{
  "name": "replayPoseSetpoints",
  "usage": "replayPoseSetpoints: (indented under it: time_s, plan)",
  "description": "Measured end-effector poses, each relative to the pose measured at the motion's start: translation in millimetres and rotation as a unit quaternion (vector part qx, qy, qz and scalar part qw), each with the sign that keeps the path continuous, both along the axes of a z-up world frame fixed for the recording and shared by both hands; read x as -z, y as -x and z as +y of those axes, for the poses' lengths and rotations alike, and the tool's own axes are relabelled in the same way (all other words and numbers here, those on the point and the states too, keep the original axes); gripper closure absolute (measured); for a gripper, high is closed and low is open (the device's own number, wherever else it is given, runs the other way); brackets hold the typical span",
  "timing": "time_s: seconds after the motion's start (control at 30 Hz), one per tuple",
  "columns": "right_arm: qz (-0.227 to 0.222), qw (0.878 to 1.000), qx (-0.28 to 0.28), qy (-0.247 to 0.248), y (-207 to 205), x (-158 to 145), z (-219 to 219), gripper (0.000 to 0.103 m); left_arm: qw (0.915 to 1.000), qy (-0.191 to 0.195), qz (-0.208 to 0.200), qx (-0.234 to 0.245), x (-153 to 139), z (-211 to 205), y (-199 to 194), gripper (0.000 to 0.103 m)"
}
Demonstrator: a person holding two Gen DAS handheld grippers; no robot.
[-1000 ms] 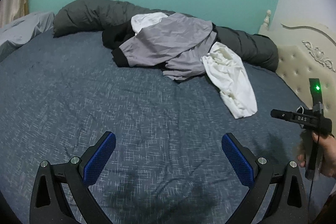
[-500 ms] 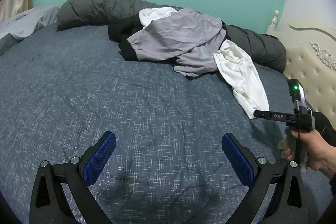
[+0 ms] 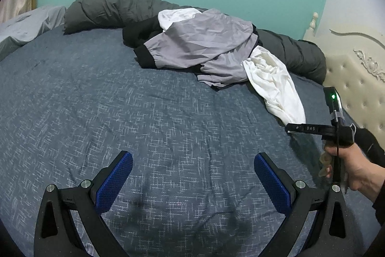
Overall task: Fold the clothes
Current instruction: 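Reach the right gripper to the white shirt and pinch its edge, then pull the white shirt toward the open bed area with the right gripper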
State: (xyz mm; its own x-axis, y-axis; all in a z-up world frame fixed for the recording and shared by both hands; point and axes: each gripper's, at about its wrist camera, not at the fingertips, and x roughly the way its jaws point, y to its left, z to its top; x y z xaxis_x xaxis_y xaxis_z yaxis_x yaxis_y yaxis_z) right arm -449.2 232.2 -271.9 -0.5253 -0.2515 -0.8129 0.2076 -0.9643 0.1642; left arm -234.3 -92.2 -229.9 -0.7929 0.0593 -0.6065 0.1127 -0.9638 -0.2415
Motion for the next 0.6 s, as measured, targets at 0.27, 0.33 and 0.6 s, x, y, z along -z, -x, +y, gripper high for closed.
replayPoseSetpoints:
  time_s: [0.27, 0.33, 0.6]
  plan:
    - [0.031, 0.997, -0.046, 0.048, -31, -51, -18, 0.094, 1.0000, 0.002, 0.007, 0.001, -4, 0, -6, 0.000]
    - [0.036, 0.995, -0.073, 0.056, -48, -63, -31, 0.094, 1.0000, -0.001, 0.009, 0.002, -5, 0, -7, 0.000]
    - [0.005, 0.985, -0.137, 0.108, -104, -71, -65, 0.094, 0.9995, -0.022, 0.021, 0.012, -10, 0, -12, 0.000]
